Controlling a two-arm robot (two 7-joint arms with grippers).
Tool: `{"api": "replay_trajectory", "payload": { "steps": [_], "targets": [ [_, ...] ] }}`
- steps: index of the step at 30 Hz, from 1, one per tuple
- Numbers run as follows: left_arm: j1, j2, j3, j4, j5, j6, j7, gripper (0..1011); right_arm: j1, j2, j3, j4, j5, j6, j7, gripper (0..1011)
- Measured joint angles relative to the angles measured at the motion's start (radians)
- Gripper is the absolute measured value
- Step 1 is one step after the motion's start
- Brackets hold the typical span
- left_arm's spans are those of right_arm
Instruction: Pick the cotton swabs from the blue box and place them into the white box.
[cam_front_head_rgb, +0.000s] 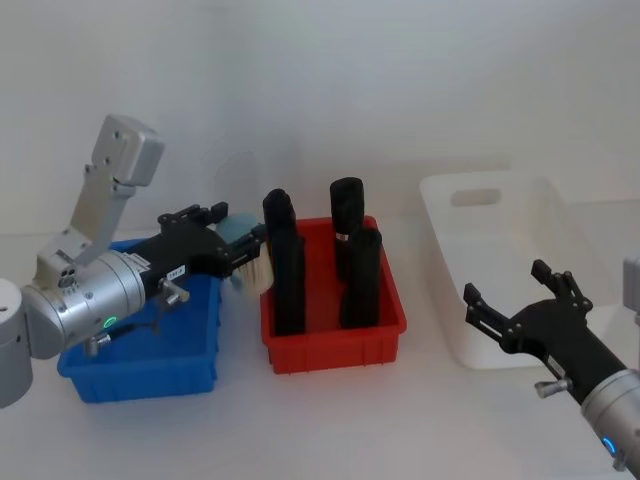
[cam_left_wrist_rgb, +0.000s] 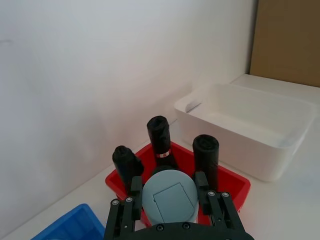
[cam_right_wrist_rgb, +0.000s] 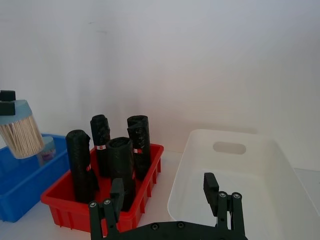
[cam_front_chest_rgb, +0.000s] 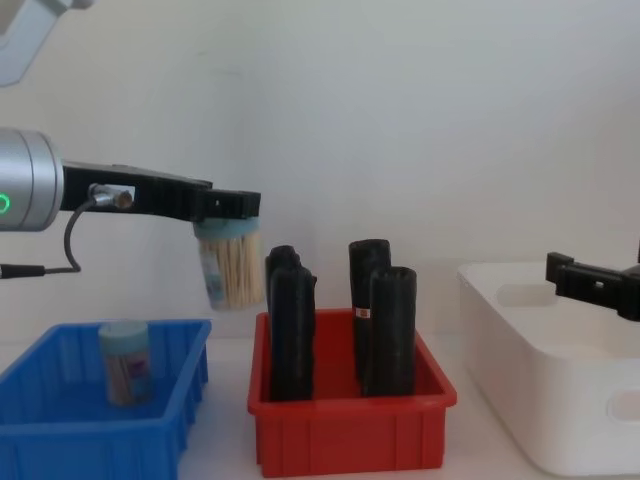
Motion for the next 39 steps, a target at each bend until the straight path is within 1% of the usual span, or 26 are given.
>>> {"api": "replay_trajectory", "payload": {
  "steps": [1, 3, 8, 14, 25, 31, 35, 39],
  "targets": [
    [-0.005, -0.003, 0.003, -0.001, -0.001, 0.005, -0.020, 645, 0.000, 0.000, 0.000, 0.000, 0.000, 0.000, 0.000, 1002],
    [-0.008, -0.005, 0.005, -0.001, -0.001, 0.006, -0.028, 645, 0.000, 0.000, 0.000, 0.000, 0.000, 0.000, 0.000, 1002],
    [-0.031, -0.019, 0.017, -0.001, -0.002, 0.020, -0.090, 645, 0.000, 0.000, 0.000, 0.000, 0.000, 0.000, 0.000, 1002],
    [-0.050, -0.031, 0.029, 0.006, -0.001, 0.027, -0.136, 645, 0.000, 0.000, 0.000, 0.000, 0.000, 0.000, 0.000, 1002],
    [-0.067, -0.042, 0.039, 0.012, 0.000, 0.033, -0.176, 645, 0.000, 0.000, 0.000, 0.000, 0.000, 0.000, 0.004, 1002],
    [-0.071, -0.045, 0.042, 0.013, 0.000, 0.034, -0.186, 645, 0.005, 0.002, 0.000, 0.000, -0.005, 0.001, 0.035, 1002],
    [-0.073, -0.047, 0.044, 0.014, 0.000, 0.035, -0.192, 645, 0.012, 0.004, -0.001, 0.000, -0.008, 0.002, 0.071, 1002],
    [-0.075, -0.048, 0.044, 0.014, 0.000, 0.036, -0.196, 645, 0.022, 0.008, -0.003, 0.000, -0.012, 0.007, 0.122, 1002]
  ]
}}
